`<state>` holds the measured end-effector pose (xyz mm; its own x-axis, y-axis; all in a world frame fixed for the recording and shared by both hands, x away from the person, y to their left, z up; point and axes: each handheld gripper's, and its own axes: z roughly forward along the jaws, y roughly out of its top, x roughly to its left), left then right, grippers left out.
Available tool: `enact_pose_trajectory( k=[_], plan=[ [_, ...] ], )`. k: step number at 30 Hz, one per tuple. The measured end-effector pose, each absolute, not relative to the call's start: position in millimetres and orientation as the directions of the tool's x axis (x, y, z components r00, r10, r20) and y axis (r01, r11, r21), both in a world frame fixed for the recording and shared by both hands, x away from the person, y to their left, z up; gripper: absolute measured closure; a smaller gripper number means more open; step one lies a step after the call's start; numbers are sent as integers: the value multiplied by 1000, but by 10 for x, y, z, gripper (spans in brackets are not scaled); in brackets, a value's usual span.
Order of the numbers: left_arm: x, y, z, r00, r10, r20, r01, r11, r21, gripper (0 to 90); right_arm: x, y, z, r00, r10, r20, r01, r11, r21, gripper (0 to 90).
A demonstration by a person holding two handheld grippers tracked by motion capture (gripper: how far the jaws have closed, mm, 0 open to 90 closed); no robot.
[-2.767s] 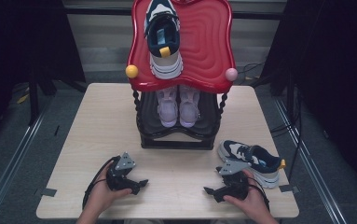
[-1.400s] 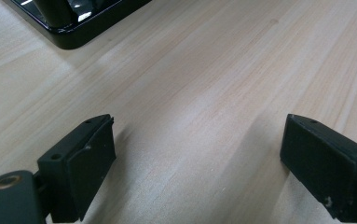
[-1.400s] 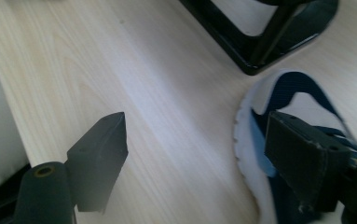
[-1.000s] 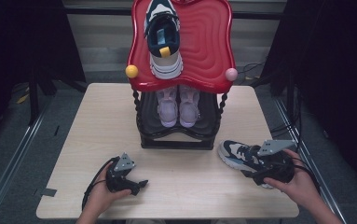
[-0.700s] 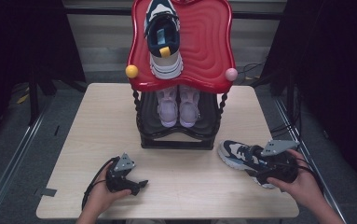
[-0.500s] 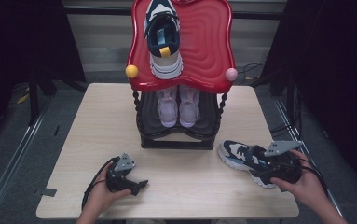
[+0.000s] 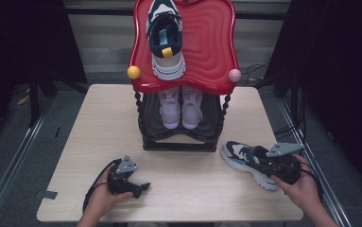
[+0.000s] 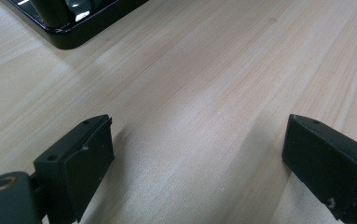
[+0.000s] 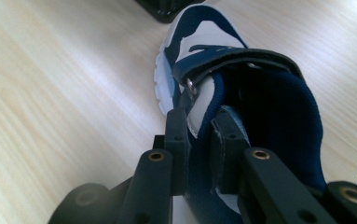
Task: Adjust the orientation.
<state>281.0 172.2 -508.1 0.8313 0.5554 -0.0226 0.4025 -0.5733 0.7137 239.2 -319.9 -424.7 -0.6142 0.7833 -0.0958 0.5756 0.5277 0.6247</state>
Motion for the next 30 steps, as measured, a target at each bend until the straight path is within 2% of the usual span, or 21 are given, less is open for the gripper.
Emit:
enact_pose_trajectory(
  k=[8,15,17,21,28,30],
  plan=[
    [2815,1723,-5080,834,551,-21,400,-579,711,77,2593,-3109,-4247,-498,864,-72,621,414,666,808],
    [2815,1723,-5080,834,551,-20,400,-579,711,76,2670,-2964,-4323,-489,872,-34,641,385,664,779],
    [2815,1722,-5081,834,551,-22,401,-578,711,77,2657,-2965,-4330,-490,871,-32,638,384,667,734],
    [2814,1721,-5081,834,552,-22,401,-577,711,77,2620,-2983,-4310,-515,857,-29,632,402,663,583],
    [2815,1722,-5080,834,551,-20,400,-579,711,77,2518,-3123,-4219,-544,838,-43,610,430,665,435],
    [2814,1721,-5081,834,552,-22,401,-577,711,76,2502,-3167,-4190,-561,826,-55,601,451,660,426]
  ],
)
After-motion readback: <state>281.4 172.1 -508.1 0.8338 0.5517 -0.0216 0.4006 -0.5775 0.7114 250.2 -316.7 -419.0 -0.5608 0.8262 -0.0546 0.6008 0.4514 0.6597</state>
